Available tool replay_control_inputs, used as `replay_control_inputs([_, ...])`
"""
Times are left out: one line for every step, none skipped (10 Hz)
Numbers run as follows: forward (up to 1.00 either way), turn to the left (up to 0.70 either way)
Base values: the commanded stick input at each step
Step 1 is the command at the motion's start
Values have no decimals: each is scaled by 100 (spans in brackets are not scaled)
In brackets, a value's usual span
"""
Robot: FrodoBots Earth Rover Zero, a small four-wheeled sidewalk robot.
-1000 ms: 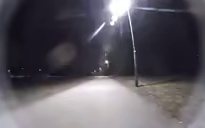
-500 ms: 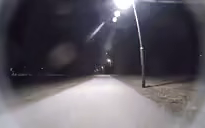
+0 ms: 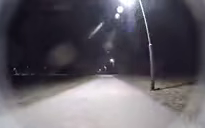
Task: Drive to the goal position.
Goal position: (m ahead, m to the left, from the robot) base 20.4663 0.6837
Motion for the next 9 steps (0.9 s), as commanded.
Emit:
replay_control_inputs([100, 0])
replay_control_inputs([100, 0])
replay_control_inputs([100, 0])
replay_control_inputs([100, 0])
replay_control_inputs([100, 0])
replay_control_inputs([100, 0])
replay_control_inputs([100, 0])
replay_control_inputs([100, 0])
replay_control_inputs([100, 0])
